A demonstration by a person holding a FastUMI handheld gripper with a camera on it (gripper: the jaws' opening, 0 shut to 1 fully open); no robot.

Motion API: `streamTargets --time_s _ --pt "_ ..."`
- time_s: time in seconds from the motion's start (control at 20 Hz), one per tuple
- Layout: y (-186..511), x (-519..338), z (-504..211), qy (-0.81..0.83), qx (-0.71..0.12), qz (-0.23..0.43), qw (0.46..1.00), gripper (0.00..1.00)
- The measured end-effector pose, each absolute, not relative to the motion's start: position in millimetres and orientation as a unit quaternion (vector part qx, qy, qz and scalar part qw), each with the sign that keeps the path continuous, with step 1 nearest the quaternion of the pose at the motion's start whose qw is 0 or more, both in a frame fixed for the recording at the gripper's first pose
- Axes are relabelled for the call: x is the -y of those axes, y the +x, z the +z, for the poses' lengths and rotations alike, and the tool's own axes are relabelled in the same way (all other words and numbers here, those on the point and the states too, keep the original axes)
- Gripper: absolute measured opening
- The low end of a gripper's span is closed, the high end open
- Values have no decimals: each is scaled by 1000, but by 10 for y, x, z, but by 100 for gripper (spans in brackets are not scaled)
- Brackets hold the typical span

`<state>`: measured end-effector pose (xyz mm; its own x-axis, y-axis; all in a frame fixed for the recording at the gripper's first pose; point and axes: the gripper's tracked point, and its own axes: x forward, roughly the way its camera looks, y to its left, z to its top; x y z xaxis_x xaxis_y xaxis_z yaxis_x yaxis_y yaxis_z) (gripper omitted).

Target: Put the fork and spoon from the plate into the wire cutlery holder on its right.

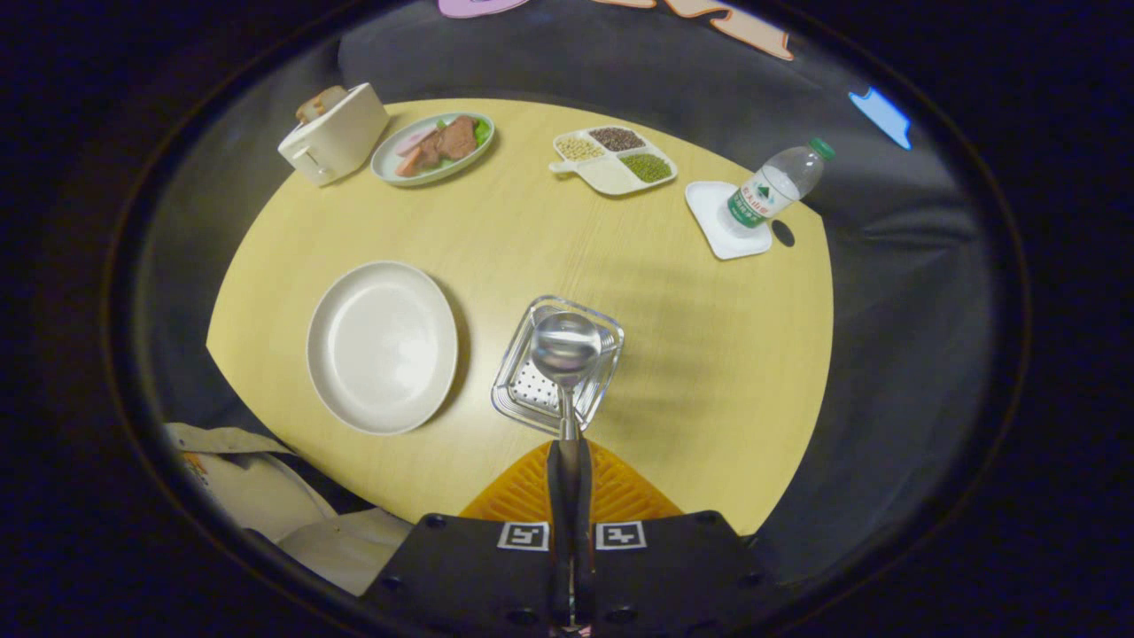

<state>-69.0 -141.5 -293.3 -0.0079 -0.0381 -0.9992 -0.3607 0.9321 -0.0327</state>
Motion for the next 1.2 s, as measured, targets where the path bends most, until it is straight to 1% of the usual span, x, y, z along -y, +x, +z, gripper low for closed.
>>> streamTargets --time_s 0.25,0.35,0.75,1.1,1.2 --pt "-662 1386 -2998 -136 -713 113 678 6" --pt "-652 1383 -3008 -135 -714 110 679 9" --pt "-601 1240 -2977 -97 -695 107 705 17" --pt "-590 983 -2868 -49 -638 102 762 99" --pt "-604 889 -2829 -36 -612 101 783 99"
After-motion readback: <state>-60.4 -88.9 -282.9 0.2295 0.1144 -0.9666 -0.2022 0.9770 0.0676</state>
